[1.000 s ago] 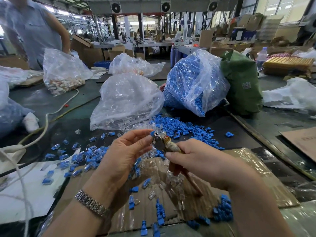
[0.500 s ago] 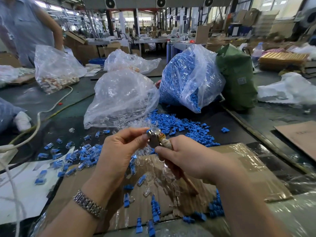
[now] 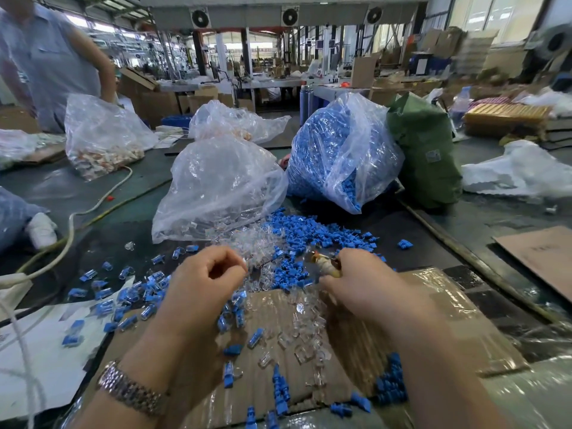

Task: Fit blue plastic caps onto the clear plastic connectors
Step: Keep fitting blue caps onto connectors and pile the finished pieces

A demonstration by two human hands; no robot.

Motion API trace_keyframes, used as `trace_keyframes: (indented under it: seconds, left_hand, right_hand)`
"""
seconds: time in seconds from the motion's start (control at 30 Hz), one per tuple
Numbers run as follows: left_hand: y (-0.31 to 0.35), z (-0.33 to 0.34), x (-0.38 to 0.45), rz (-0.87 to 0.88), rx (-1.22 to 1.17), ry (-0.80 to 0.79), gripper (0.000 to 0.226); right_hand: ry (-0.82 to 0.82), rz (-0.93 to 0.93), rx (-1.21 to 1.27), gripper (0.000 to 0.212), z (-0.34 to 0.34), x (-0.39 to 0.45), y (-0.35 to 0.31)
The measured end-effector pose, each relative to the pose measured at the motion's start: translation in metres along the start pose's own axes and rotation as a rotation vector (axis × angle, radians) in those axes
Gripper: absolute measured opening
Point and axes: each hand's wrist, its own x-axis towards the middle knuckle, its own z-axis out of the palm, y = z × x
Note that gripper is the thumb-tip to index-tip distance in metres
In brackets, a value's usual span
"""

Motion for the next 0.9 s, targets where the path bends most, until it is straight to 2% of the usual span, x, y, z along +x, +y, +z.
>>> trace_keyframes:
  seconds: [0.1, 0.2, 0.3, 0.37, 0.4, 0.5, 0.53, 0.57, 0.63, 0.7, 0.9]
  left_hand:
    - [0.002, 0.0, -0.002, 0.057, 0.337, -0.029, 0.024]
    - [-0.002, -0.001, -0.002, 0.029, 0.502, -0.127, 0.027]
    - [-0.006, -0.002, -0.002, 0.003, 0.63, -0.175, 0.036]
    - [-0.007, 0.001, -0.001, 0.047, 0.668, -0.09, 0.04]
    - [-0.005, 0.004, -0.001, 0.071, 0.673, -0.041, 0.037]
    - [-0.001, 0.019, 0.004, 0.127, 0.662, -0.018, 0.016]
    - [-0.002, 0.024, 0.005, 0.115, 0.702, -0.042, 0.023]
    - [-0.004, 0.03, 0.007, 0.115, 0.756, -0.075, 0.034]
    - [-0.009, 0.038, 0.01, 0.138, 0.815, -0.097, 0.042]
    - [-0.01, 0.04, 0.011, 0.148, 0.804, -0.096, 0.037]
    - [-0.009, 0.037, 0.012, 0.208, 0.712, -0.103, 0.019]
  right_hand:
    - [-0.014, 0.062, -0.101, 0.025, 0.011, 0.004, 0.0]
    - [-0.041, 0.084, -0.187, 0.023, 0.014, 0.005, -0.002]
    - [-0.042, 0.099, -0.241, 0.045, 0.016, 0.006, -0.002]
    - [0.053, 0.088, -0.265, 0.062, 0.016, 0.007, -0.006]
    - [0.123, 0.048, -0.267, 0.063, 0.016, 0.008, -0.009]
    - [0.195, -0.183, -0.238, 0.048, 0.021, 0.011, -0.028]
    - [0.181, -0.232, -0.256, 0.043, 0.024, 0.012, -0.034]
    - [0.166, -0.256, -0.297, 0.037, 0.028, 0.013, -0.039]
    - [0.152, -0.273, -0.389, 0.024, 0.035, 0.014, -0.044]
    - [0.161, -0.277, -0.426, 0.014, 0.038, 0.015, -0.044]
    - [0.175, -0.319, -0.42, 0.015, 0.037, 0.012, -0.045]
